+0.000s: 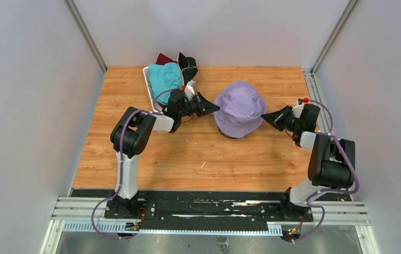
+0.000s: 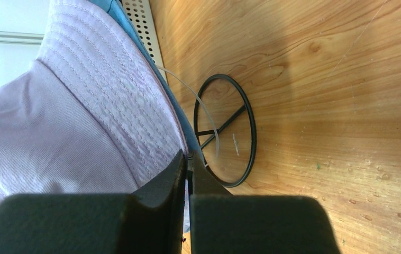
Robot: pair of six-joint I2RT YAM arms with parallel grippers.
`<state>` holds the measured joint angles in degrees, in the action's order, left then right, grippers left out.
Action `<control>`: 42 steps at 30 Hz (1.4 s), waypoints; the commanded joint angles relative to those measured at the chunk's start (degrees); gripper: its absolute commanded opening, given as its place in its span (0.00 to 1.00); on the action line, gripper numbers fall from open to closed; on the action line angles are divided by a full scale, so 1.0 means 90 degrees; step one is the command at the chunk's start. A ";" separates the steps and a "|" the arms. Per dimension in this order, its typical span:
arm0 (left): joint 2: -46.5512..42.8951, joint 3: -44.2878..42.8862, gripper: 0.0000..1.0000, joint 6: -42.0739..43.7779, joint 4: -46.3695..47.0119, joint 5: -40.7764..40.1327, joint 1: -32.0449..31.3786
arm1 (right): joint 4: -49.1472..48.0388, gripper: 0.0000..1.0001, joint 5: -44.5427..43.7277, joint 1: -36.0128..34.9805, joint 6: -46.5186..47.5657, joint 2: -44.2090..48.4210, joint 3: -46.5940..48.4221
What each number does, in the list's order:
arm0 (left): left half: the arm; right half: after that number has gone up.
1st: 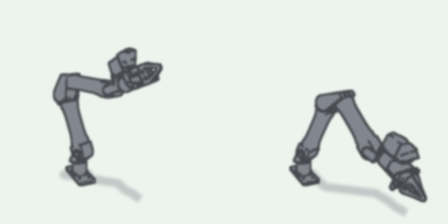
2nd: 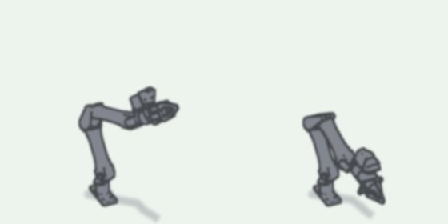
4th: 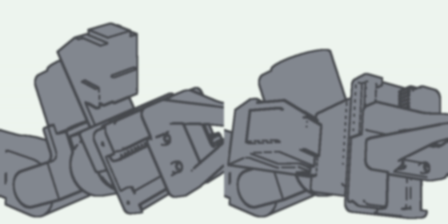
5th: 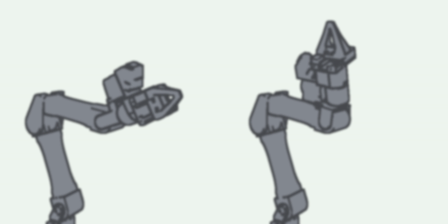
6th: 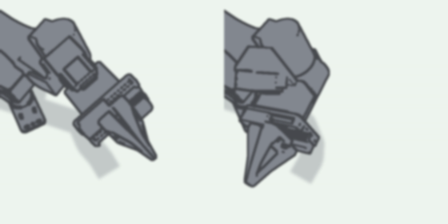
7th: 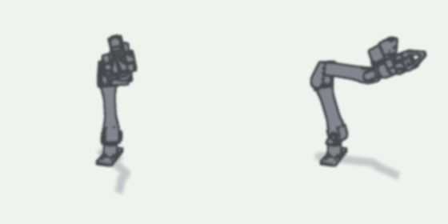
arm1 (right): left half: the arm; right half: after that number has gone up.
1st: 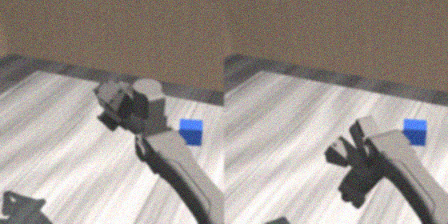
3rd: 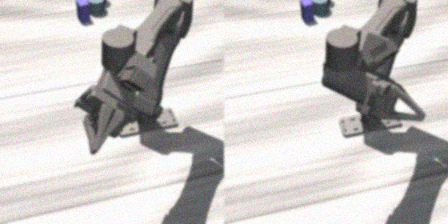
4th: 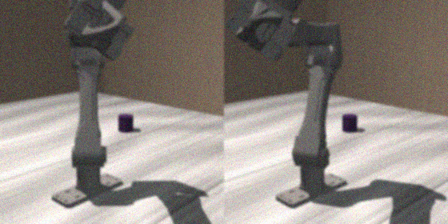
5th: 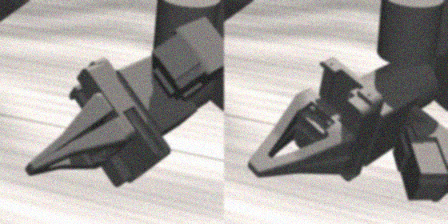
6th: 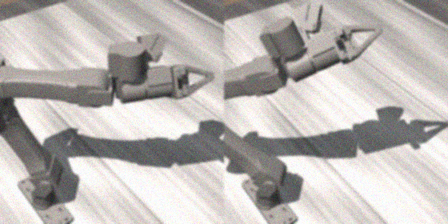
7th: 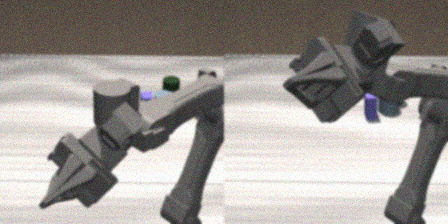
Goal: Stack the hats
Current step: Stack the hat on the hat, then pick up the hat from the bin.
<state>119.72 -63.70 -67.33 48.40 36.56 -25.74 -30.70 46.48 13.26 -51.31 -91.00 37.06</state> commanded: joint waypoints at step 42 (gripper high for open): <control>-0.4395 0.0003 0.55 0.3867 -0.6014 -0.4661 0.0104 | 0.3430 0.52 -0.1240 -0.0087 0.1961 0.3137 0.1499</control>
<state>84.01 -59.81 -38.15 1.74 6.74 -24.93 -7.31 36.29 12.73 -38.20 -65.80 45.06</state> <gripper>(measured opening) 0.497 0.506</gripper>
